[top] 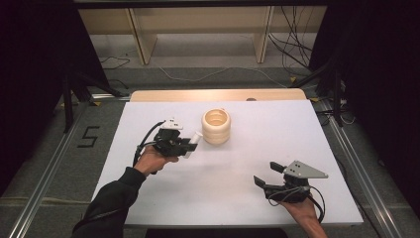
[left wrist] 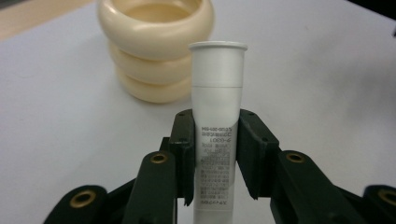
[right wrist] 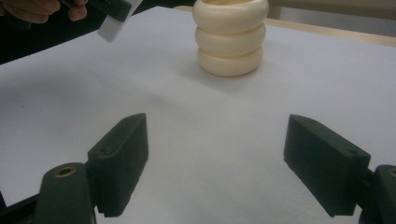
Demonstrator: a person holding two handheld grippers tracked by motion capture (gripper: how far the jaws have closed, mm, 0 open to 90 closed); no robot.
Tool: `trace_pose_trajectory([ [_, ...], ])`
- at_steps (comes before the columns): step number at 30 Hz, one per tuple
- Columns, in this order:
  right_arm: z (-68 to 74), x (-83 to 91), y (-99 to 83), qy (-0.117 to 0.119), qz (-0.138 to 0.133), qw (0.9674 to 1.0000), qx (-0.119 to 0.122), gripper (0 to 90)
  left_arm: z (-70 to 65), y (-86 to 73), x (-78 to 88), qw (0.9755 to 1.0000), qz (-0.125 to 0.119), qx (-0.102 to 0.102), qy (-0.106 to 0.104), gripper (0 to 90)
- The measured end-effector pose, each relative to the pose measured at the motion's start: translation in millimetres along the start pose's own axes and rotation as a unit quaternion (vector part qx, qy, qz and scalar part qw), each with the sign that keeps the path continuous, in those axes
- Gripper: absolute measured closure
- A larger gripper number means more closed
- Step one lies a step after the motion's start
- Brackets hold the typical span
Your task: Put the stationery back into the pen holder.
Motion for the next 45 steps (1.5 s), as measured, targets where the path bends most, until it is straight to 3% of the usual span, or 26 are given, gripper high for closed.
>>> trace_pose_trajectory([
  [3, 0.2, 0.1, 0.1, 0.0, 0.0, 1.0, 0.0, 22.6, 5.0, 1.6, 2.0, 0.9992, -0.026, 0.022, 0.019, 68.9],
  [7, 0.3, 0.1, 0.0, 0.0, 0.0, 1.0, 0.0, 22.6, 7.8, 3.8, 4.2, 0.9974, -0.048, 0.036, 0.04, 68.9],
  [11, 0.4, 0.2, 0.1, 0.0, 0.0, 1.0, 0.0, 22.7, 8.2, 7.2, 4.2, 0.9939, -0.079, 0.052, 0.056, 68.9],
  [15, 0.5, 0.1, 0.0, 0.0, 0.0, 1.0, 0.001, 22.6, 9.1, 8.4, 3.3, 0.9911, -0.096, 0.059, 0.072, 68.9],
  [24, 0.7, 0.7, 0.3, -0.002, 0.001, 1.0, -0.002, 22.6, 10.3, 15.8, -0.5, 0.9867, -0.118, 0.07, 0.086, 68.9],
  [31, 0.6, 0.8, 0.4, -0.001, -0.001, 1.0, -0.002, 22.6, 9.0, 27.2, -9.7, 0.9838, -0.137, 0.079, 0.085, 68.9],
  [45, 0.1, 1.2, 0.2, 0.0, -0.002, 1.0, -0.002, 22.6, 11.7, 44.3, -28.9, 0.9801, -0.155, 0.087, 0.089, 68.9],
])
Point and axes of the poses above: each handheld gripper's, and its own axes: x roughly backward along the jaws, y roughly out of its top, z roughly to its left, the point moved 4 cm from there along -x, roughly forward along the jaws, and after that the axes turned 11 degrees about -z, right-handed, at the moved point
